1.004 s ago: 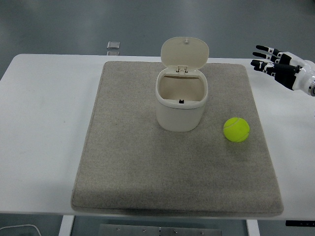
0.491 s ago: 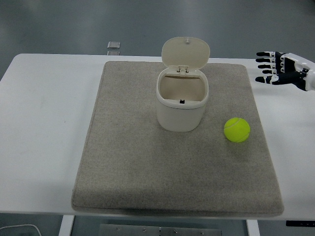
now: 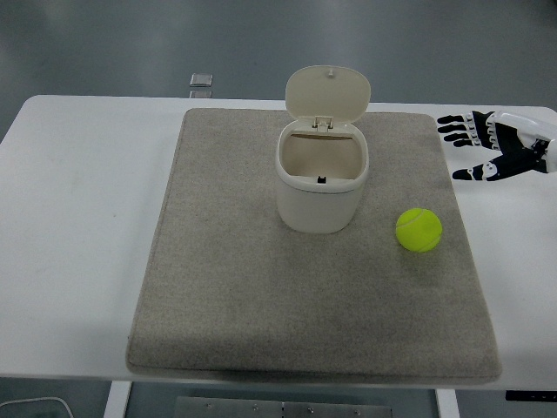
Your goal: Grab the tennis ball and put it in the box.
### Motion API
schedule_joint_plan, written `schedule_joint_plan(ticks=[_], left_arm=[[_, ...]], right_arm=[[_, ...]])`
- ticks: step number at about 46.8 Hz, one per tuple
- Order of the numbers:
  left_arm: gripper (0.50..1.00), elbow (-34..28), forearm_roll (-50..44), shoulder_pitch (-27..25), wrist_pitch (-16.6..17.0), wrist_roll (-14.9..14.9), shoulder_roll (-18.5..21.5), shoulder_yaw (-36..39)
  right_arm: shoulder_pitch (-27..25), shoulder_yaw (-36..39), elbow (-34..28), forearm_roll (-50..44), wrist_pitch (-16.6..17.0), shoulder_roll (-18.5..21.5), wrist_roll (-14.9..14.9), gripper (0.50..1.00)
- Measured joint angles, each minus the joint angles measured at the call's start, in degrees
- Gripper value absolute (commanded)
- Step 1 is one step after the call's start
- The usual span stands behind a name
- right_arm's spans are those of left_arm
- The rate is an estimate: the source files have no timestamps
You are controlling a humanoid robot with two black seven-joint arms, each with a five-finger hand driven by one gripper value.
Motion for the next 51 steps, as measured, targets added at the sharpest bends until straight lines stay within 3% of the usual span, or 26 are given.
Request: schedule_joint_plan(ticks=[23,51], left_arm=[[0.992,0.00,0.02,0.01,0.00,-0.02,0.00,-0.02],[0.992,0.00,-0.03,0.01,0.00,-0.02,0.00,-0.02]], right_arm=[[-1.62,0.19,7.57,-18.10,-2.96,-0.68,3.35,0.921],[-2.10,-0.84,11.69,-18.98,-4.53,-2.34,3.70,0.921]])
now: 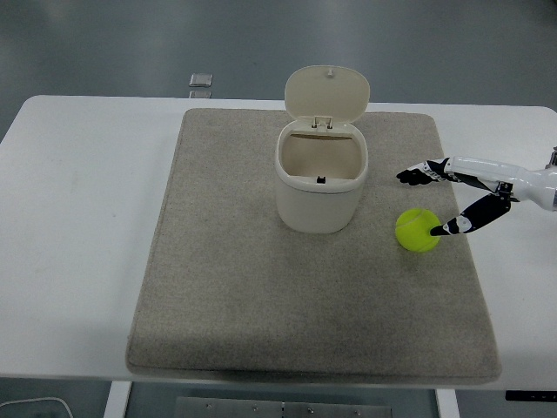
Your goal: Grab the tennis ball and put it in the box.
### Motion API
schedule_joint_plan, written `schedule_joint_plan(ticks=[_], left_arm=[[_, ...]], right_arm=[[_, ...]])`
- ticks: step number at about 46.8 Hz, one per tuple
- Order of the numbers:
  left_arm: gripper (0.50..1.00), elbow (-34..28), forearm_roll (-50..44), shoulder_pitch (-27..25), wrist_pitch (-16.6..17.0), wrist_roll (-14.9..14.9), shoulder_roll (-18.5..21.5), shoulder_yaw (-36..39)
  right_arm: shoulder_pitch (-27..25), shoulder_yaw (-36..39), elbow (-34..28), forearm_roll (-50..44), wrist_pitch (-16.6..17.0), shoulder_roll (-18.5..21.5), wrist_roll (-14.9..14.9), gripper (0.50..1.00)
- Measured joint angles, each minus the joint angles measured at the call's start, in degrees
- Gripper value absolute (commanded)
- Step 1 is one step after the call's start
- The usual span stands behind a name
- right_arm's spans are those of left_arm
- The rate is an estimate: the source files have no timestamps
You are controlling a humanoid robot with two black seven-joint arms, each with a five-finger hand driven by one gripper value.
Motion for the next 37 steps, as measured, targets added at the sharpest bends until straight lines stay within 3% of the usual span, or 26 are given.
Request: schedule_joint_plan(ticks=[12,37], left_arm=[[0.992,0.00,0.04,0.00,0.00,0.01,0.00,0.01],[0.992,0.00,0.00,0.00,0.00,0.01,0.00,0.03]], right_arm=[[-1.10,-2.10,0.41,-1.99,-4.33,0.25,0.04,0.921],[-2.30,-3.18,0.32,-2.70,-5.82,0.93,0.12,0.921]])
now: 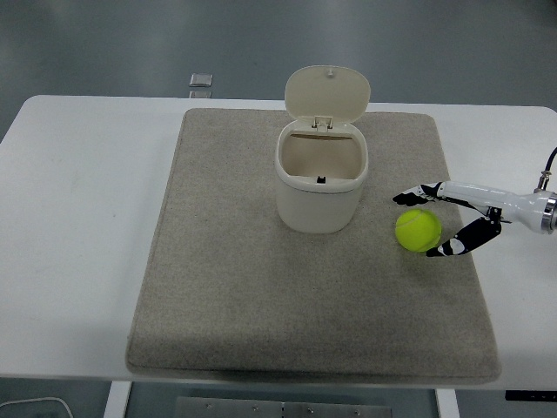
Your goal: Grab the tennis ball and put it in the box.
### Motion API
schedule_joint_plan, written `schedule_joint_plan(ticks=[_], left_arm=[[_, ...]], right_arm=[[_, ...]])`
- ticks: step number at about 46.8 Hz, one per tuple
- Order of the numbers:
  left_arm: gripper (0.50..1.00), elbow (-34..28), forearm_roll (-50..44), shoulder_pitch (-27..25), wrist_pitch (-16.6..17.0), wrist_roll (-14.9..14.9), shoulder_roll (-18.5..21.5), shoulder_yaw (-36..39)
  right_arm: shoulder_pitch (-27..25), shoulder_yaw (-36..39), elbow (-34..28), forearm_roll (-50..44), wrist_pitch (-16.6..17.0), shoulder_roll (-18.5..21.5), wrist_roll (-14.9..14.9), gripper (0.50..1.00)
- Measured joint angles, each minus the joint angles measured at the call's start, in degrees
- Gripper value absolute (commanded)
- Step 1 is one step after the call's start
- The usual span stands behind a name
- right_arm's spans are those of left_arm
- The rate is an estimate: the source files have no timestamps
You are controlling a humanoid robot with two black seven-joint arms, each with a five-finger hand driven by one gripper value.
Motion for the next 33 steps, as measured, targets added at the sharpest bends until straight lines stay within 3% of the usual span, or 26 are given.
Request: schedule_joint_plan(ticks=[27,33], left_arm=[[0.992,0.00,0.04,0.00,0.00,-0.02,0.00,-0.03],[0.992,0.00,0.04,-0.01,0.00,0.00,0.00,-0.03]], right_arm=[[-0.70,-0.25,-0.06,-0.52,-2.10,0.48,-0.08,0.911],[-0.70,-0.34,-0.01,-0.52,-2.12,0.96,-0.16,0.887]])
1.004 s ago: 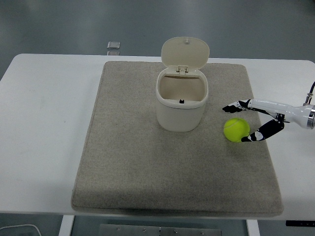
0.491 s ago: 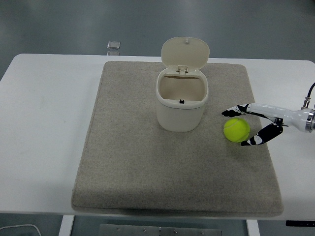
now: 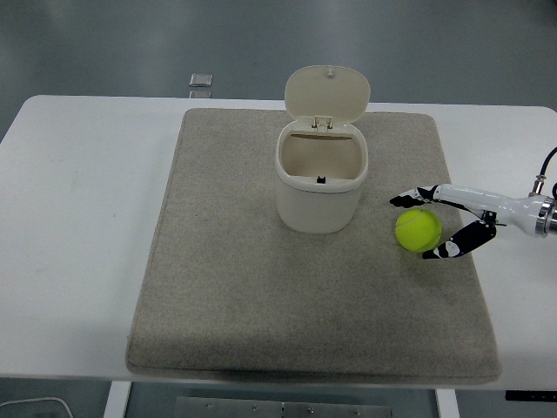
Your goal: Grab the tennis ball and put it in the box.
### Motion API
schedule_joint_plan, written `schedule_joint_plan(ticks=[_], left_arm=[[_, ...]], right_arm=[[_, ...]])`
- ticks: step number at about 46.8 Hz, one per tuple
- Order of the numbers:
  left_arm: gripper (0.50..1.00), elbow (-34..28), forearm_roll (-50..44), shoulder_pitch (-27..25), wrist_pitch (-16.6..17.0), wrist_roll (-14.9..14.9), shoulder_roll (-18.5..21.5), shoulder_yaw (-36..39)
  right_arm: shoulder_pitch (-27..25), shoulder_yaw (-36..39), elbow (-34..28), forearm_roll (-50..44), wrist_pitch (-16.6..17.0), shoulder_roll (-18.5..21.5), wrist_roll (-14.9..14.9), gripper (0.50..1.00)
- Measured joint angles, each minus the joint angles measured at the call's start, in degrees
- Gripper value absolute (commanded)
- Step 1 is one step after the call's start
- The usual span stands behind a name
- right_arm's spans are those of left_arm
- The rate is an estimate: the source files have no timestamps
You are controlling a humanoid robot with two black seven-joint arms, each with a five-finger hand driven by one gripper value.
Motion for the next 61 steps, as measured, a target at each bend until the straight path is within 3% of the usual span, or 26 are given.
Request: schedule_joint_plan(ticks=[8,32,37,44,61], left_arm=[[0.992,0.00,-0.03,0.02,0.00,-0.01,0.00,0.00],[0.992,0.00,-0.01,0.01,0.00,-0.03,0.00,0.00],[0.992,0.00,0.01,0.01,0.00,-0.01,0.00,0.00],[0.992,0.00,0.01,0.01,0.00,0.00,0.00,0.00],[0.992,0.00,-0.04,0.01,0.00,0.01,0.00,0.01]], right_arm=[[0.00,-0.16,0.00,0.05,0.09,0.03,-0.02,0.783],[0.18,-1.41,0.01,-0.43,0.01,0.04,-0.01,0.756],[0.32,-1.31,0.01,-0.44,0.00,0.04,-0.01,0.680],[0.55,-0.47,0.41,-0.28,0.02,0.18,0.30,0.501],[3.33,0.27,2.06,0.67,0.34,-0.02,1.55,0.500]])
